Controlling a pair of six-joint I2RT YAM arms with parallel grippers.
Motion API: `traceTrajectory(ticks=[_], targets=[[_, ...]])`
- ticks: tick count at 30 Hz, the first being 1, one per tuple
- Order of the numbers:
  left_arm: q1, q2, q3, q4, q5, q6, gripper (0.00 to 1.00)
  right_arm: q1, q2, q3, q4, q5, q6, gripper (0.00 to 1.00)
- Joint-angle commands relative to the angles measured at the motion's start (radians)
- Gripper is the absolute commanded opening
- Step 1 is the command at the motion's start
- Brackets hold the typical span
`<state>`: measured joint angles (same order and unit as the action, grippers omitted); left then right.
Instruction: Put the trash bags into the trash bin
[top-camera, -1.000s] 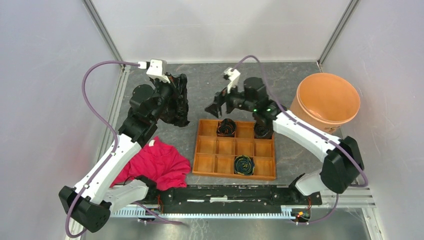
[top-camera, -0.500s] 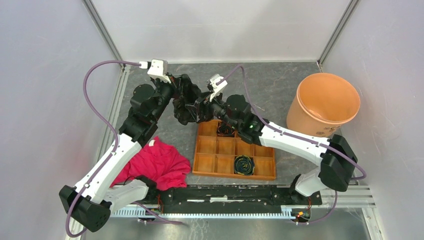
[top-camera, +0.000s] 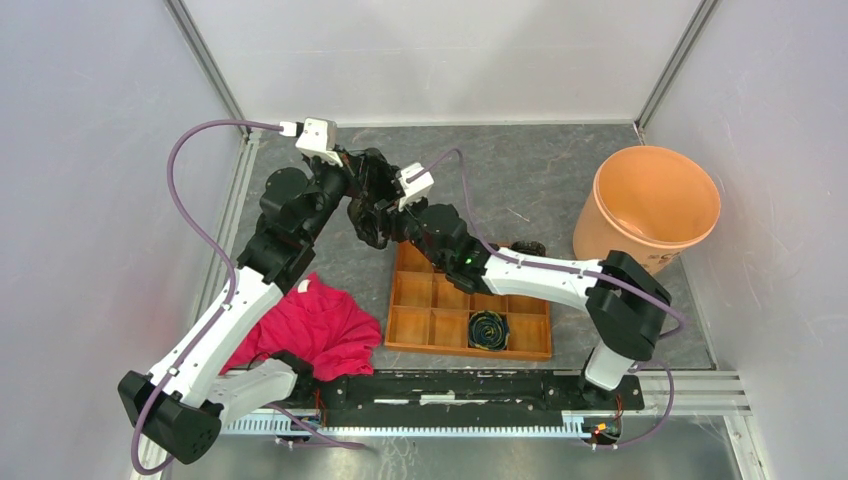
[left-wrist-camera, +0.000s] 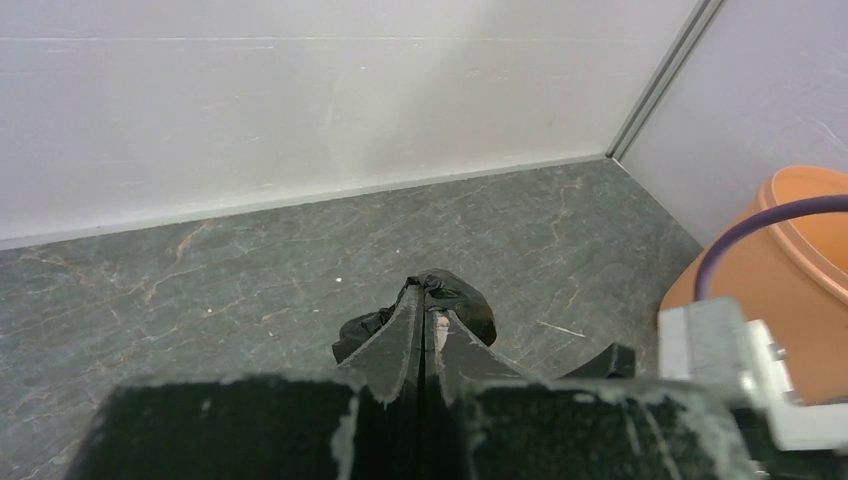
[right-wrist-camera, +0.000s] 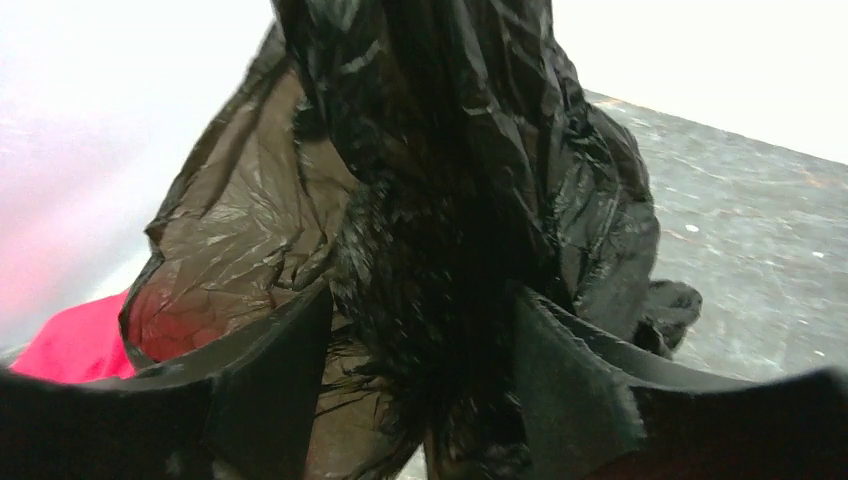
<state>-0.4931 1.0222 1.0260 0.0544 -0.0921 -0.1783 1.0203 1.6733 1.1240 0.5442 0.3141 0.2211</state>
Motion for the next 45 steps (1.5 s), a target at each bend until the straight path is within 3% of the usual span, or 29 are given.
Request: traceTrajectory(ticks=[1, 2, 3, 6, 7, 9, 11, 13, 16, 21, 30, 33, 41, 45], targets=[[0.001, -0.008, 0.046, 0.03, 0.033, 0.006, 0.02, 0.008, 0.029, 0.055, 0.076, 0.169, -0.04, 0.61], [0.002, -0.005, 0.046, 0.03, 0.035, 0.006, 0.02, 0.007, 0.025, 0.046, 0.093, 0.197, -0.046, 0.43], [0.002, -0.005, 0.048, 0.029, 0.036, 0.006, 0.02, 0.007, 0.016, 0.034, 0.104, 0.225, -0.052, 0.32], [0.001, -0.005, 0.051, 0.024, 0.034, 0.009, 0.05, 0.001, -0.037, 0.01, 0.111, 0.234, -0.082, 0.09], [0.002, -0.005, 0.052, 0.021, 0.029, 0.009, 0.11, -0.005, -0.052, 0.012, 0.092, 0.231, -0.087, 0.01], [0.002, -0.005, 0.054, 0.017, 0.02, 0.008, 0.3, -0.025, -0.081, 0.019, 0.047, 0.207, -0.078, 0.01], [0.002, -0.005, 0.054, 0.015, 0.017, 0.004, 0.61, -0.054, -0.11, 0.015, 0.01, 0.164, -0.059, 0.01], [0.002, -0.002, 0.054, 0.012, 0.014, -0.005, 0.84, -0.086, -0.14, 0.0, -0.015, 0.13, -0.026, 0.0], [0.003, 0.01, 0.056, 0.011, 0.023, -0.032, 0.99, -0.144, -0.185, -0.057, -0.003, 0.079, 0.049, 0.01], [0.002, 0.046, 0.057, 0.043, 0.166, -0.112, 1.0, -0.243, -0.211, -0.094, 0.001, -0.018, 0.161, 0.01], [0.003, 0.171, 0.074, 0.135, 0.513, -0.238, 1.0, -0.254, -0.244, -0.149, 0.029, -0.04, 0.185, 0.01], [0.004, 0.207, 0.09, 0.109, 0.502, -0.25, 0.99, -0.253, -0.244, -0.158, 0.037, -0.055, 0.197, 0.01], [0.003, 0.276, 0.134, 0.038, 0.474, -0.243, 0.66, -0.253, -0.239, -0.171, 0.061, -0.094, 0.235, 0.01], [0.003, 0.3, 0.159, -0.004, 0.46, -0.232, 0.65, -0.252, -0.242, -0.179, 0.074, -0.104, 0.248, 0.01]])
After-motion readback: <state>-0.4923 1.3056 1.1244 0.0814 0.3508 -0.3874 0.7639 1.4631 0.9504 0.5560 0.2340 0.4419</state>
